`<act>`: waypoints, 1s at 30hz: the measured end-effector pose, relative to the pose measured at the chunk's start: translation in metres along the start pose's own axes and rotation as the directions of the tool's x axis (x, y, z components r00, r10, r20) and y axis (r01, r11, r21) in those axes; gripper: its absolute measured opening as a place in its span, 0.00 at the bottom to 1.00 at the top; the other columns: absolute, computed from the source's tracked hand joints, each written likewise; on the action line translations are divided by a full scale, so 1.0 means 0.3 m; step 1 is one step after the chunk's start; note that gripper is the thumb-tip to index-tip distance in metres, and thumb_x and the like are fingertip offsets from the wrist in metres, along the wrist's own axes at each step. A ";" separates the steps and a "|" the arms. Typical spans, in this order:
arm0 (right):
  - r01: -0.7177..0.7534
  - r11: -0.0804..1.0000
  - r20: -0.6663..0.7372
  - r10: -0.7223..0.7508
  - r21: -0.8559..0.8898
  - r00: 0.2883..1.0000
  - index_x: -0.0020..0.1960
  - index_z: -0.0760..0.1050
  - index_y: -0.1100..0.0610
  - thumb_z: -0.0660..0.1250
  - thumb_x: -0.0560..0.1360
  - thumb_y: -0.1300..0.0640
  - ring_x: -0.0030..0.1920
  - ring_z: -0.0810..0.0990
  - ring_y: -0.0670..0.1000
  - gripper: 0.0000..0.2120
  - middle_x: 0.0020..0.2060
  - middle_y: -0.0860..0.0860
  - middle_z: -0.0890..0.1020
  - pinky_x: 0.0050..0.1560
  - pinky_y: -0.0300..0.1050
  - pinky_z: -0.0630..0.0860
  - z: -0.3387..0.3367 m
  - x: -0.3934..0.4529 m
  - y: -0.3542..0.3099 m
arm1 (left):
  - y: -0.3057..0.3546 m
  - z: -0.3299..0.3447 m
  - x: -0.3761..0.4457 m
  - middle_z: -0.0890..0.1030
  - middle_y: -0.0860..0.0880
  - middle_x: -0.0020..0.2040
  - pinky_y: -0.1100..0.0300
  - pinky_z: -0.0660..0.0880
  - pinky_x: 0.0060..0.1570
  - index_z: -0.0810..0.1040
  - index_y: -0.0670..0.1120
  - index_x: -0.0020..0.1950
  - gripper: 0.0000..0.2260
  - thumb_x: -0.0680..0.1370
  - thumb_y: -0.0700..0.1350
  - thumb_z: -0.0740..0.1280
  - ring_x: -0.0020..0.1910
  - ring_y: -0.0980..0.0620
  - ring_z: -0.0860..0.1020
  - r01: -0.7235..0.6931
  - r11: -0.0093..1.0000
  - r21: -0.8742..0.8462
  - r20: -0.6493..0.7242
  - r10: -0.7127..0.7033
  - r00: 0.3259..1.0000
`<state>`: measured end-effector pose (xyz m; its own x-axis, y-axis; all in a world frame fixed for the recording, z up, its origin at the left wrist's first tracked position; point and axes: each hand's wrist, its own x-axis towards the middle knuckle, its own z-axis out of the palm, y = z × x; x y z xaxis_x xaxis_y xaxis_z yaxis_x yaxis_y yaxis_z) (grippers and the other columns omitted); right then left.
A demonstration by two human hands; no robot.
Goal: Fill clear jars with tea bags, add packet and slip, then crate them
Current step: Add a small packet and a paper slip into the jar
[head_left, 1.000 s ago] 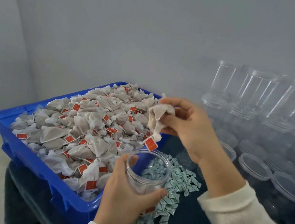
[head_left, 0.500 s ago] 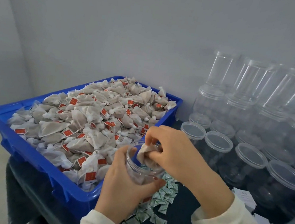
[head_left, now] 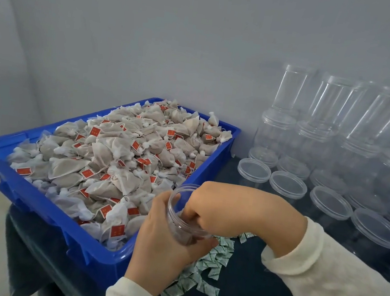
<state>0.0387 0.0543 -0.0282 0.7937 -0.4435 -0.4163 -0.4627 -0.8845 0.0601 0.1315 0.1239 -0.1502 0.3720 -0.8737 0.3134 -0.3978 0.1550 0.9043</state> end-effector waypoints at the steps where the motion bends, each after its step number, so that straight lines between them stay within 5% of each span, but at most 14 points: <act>1: 0.009 0.999 0.070 -0.006 -0.035 0.998 0.57 0.78 0.58 0.55 0.79 0.66 0.39 0.75 0.51 0.15 0.43 0.52 0.80 0.35 0.40 0.69 -0.005 0.006 -0.003 | 0.002 0.001 0.000 0.73 0.68 0.52 0.71 0.69 0.44 0.63 0.67 0.57 0.37 0.52 0.63 0.77 0.53 0.74 0.70 -0.006 1.000 0.007 0.003 0.006 1.000; 5: 0.015 0.998 0.223 -0.001 -0.059 0.975 0.46 0.72 0.57 0.56 0.79 0.64 0.31 0.67 0.46 0.08 0.33 0.48 0.71 0.29 0.37 0.61 -0.040 0.040 -0.006 | 0.007 0.002 0.000 0.74 0.66 0.52 0.70 0.70 0.44 0.61 0.71 0.54 0.37 0.51 0.65 0.76 0.52 0.71 0.72 0.013 1.000 0.024 -0.004 -0.013 1.000; 11: -0.022 0.999 0.287 0.012 0.029 0.958 0.56 0.77 0.62 0.58 0.79 0.63 0.42 0.73 0.51 0.11 0.43 0.52 0.76 0.39 0.42 0.69 -0.043 0.101 -0.006 | 0.011 0.006 0.001 0.73 0.66 0.51 0.72 0.68 0.40 0.59 0.73 0.54 0.38 0.49 0.68 0.73 0.52 0.75 0.69 0.018 0.997 0.072 0.004 -0.018 1.000; 14: -0.039 0.995 0.242 0.016 0.089 0.970 0.56 0.77 0.61 0.56 0.79 0.65 0.40 0.73 0.50 0.12 0.41 0.51 0.76 0.37 0.40 0.69 -0.049 0.082 0.006 | 0.009 0.003 0.002 0.74 0.65 0.51 0.70 0.69 0.41 0.63 0.69 0.55 0.37 0.49 0.67 0.74 0.50 0.73 0.72 0.019 1.000 0.025 -0.013 -0.019 1.000; 18: 0.013 0.973 -0.053 -0.001 0.232 0.999 0.60 0.80 0.55 0.57 0.77 0.66 0.47 0.79 0.47 0.19 0.51 0.46 0.82 0.48 0.40 0.76 -0.053 -0.006 0.053 | 0.010 -0.008 0.003 0.76 0.62 0.53 0.67 0.72 0.45 0.65 0.63 0.59 0.42 0.49 0.69 0.76 0.50 0.68 0.75 0.034 0.999 -0.030 -0.004 -0.034 0.999; 20: 0.059 0.900 -0.288 0.076 0.432 0.955 0.58 0.81 0.50 0.61 0.78 0.62 0.46 0.81 0.43 0.15 0.48 0.41 0.84 0.46 0.34 0.77 -0.030 -0.070 0.100 | 0.010 -0.010 0.002 0.76 0.61 0.54 0.66 0.72 0.47 0.66 0.62 0.58 0.41 0.50 0.70 0.76 0.50 0.67 0.75 0.028 0.999 -0.031 0.001 -0.028 1.000; 22: 0.171 0.724 -0.492 0.258 0.669 0.832 0.49 0.82 0.45 0.64 0.78 0.59 0.40 0.83 0.42 0.11 0.41 0.43 0.85 0.39 0.32 0.78 0.037 -0.122 0.136 | 0.017 -0.013 0.003 0.76 0.62 0.54 0.67 0.70 0.49 0.66 0.61 0.58 0.41 0.50 0.71 0.76 0.51 0.69 0.74 0.025 0.999 -0.044 -0.005 -0.025 1.000; 24: 0.282 0.487 -0.538 0.538 0.827 0.649 0.43 0.81 0.46 0.66 0.78 0.59 0.34 0.81 0.40 0.11 0.36 0.44 0.84 0.33 0.31 0.75 0.161 -0.134 0.148 | 0.020 -0.014 0.003 0.74 0.64 0.56 0.69 0.68 0.50 0.65 0.63 0.59 0.41 0.50 0.70 0.75 0.53 0.70 0.73 0.030 0.998 -0.049 -0.016 -0.030 0.999; 26: 0.183 0.436 -0.461 0.708 0.881 0.535 0.42 0.82 0.50 0.67 0.77 0.57 0.32 0.78 0.38 0.07 0.33 0.44 0.83 0.36 0.31 0.72 0.326 -0.098 0.139 | 0.022 -0.011 -0.001 0.74 0.65 0.55 0.71 0.67 0.48 0.63 0.66 0.56 0.38 0.50 0.69 0.74 0.53 0.70 0.72 0.019 0.999 -0.028 -0.024 -0.020 1.000; 28: -0.099 0.517 -0.363 0.713 0.850 0.600 0.48 0.83 0.50 0.69 0.76 0.51 0.37 0.76 0.37 0.05 0.37 0.41 0.80 0.41 0.32 0.69 0.487 -0.044 0.123 | 0.022 -0.005 -0.005 0.73 0.64 0.55 0.72 0.68 0.47 0.64 0.63 0.59 0.40 0.50 0.68 0.74 0.54 0.67 0.73 0.009 1.000 -0.005 -0.033 -0.009 0.999; 30: -0.255 0.554 -0.266 0.689 0.792 0.674 0.58 0.81 0.49 0.70 0.74 0.45 0.46 0.75 0.40 0.15 0.47 0.42 0.77 0.48 0.34 0.70 0.601 0.001 0.103 | 0.015 0.000 -0.009 0.74 0.61 0.57 0.69 0.68 0.51 0.66 0.56 0.64 0.45 0.51 0.67 0.74 0.55 0.63 0.73 0.001 1.000 0.016 -0.036 0.000 0.999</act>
<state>-0.0466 0.0529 -0.1898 0.3211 -0.9471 0.0019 -0.7714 -0.2627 -0.5795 0.1288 0.1270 -0.1468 0.4018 -0.8568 0.3233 -0.4112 0.1467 0.8997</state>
